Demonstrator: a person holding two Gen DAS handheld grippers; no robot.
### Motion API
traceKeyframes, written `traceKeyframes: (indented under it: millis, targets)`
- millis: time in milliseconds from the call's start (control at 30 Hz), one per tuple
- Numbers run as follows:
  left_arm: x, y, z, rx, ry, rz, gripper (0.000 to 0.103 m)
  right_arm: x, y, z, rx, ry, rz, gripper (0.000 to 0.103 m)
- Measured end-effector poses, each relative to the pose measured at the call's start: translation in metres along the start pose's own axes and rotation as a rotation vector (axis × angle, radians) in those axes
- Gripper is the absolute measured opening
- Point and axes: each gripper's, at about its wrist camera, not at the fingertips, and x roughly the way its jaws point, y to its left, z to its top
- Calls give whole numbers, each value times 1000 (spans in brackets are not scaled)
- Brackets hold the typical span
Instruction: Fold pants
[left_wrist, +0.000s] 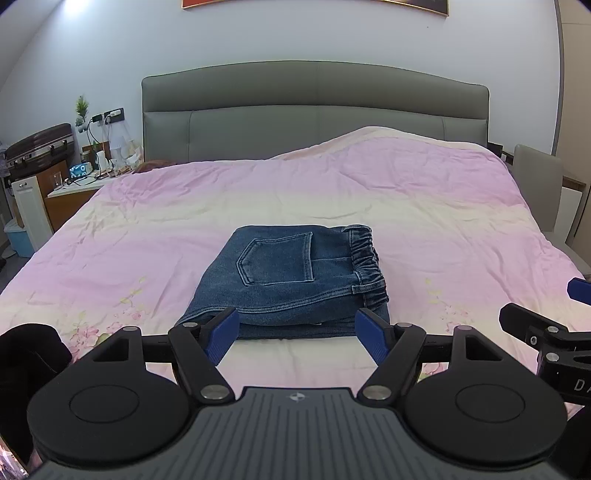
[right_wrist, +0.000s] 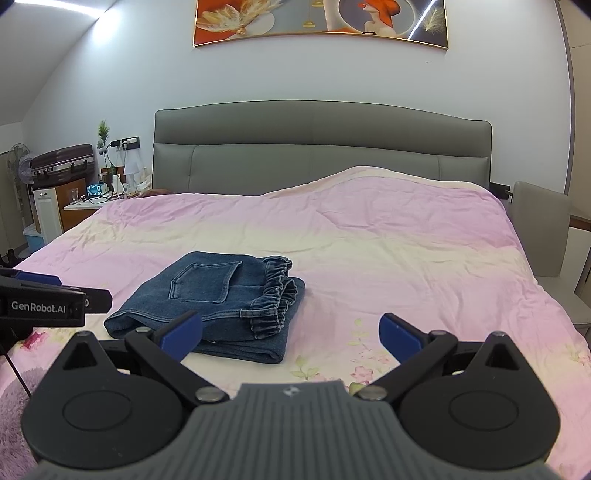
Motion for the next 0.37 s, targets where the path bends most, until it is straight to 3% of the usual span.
traceKeyframes:
  millis: [367]
  targets:
    - [0,-1,0,8,-4,8,84,-1,0,0,-1,-3,-3,98]
